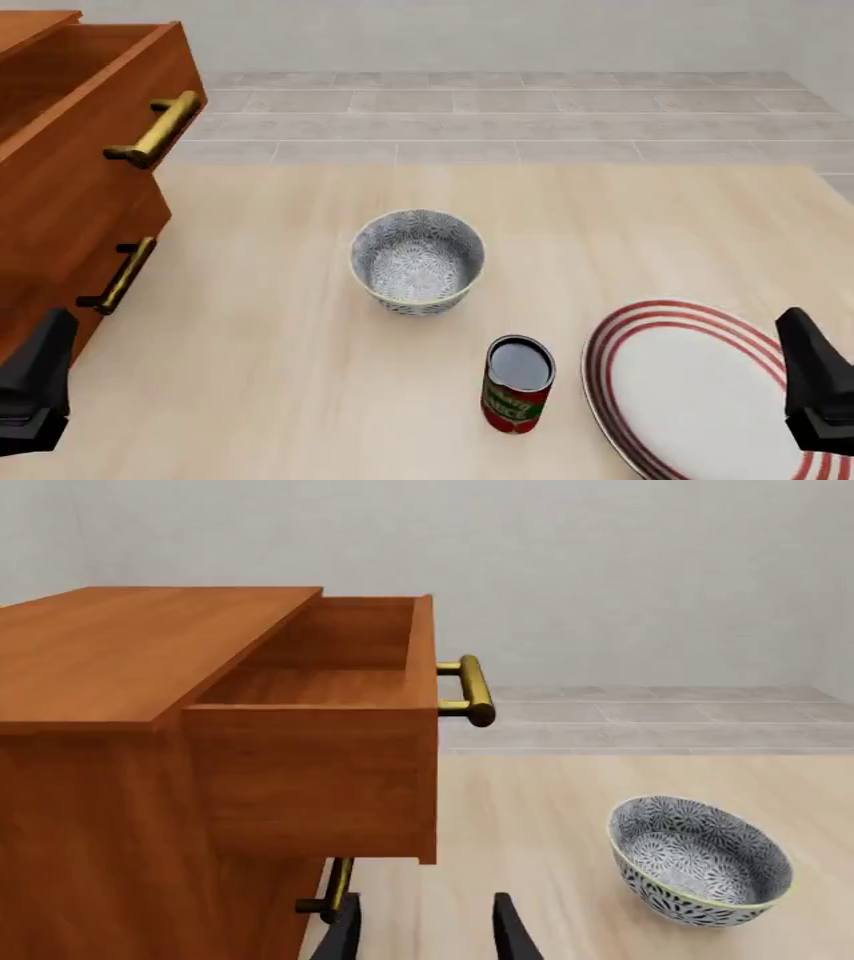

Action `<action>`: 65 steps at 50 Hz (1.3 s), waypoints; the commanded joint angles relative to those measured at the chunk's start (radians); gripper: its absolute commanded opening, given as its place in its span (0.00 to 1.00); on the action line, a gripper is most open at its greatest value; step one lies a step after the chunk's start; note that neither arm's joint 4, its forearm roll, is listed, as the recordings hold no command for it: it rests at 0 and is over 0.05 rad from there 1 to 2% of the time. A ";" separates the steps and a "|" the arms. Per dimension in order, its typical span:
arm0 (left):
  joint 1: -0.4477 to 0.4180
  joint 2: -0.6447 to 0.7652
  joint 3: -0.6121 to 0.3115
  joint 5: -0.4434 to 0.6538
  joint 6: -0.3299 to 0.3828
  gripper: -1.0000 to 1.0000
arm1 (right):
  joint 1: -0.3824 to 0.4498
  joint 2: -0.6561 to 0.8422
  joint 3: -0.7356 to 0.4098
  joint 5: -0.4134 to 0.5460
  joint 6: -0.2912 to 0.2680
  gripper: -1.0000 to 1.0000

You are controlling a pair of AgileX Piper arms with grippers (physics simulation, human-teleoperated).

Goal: Put the bowl on the plate.

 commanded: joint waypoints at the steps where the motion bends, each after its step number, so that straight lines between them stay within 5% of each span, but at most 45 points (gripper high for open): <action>1: 0.000 0.005 -0.003 -0.001 0.000 1.00 | -0.002 0.014 -0.002 -0.011 -0.001 1.00; 19: 0.000 0.005 -0.003 -0.001 0.000 1.00 | -0.009 0.021 0.000 -0.006 0.011 1.00; 25: 0.000 0.005 -0.003 -0.001 0.000 1.00 | 0.009 0.124 -0.001 -0.088 0.017 1.00; 36: 0.000 0.005 -0.003 -0.001 0.000 1.00 | 0.022 0.298 -0.109 -0.176 0.016 1.00; 38: 0.000 0.005 -0.003 -0.001 0.000 1.00 | 0.057 0.318 -0.135 -0.175 -0.024 1.00; 48: 0.000 0.005 -0.003 -0.001 0.000 1.00 | 0.137 0.505 -0.205 -0.262 -0.005 1.00; 65: 0.000 0.005 -0.003 -0.001 0.000 1.00 | 0.265 0.778 -0.452 -0.223 -0.012 1.00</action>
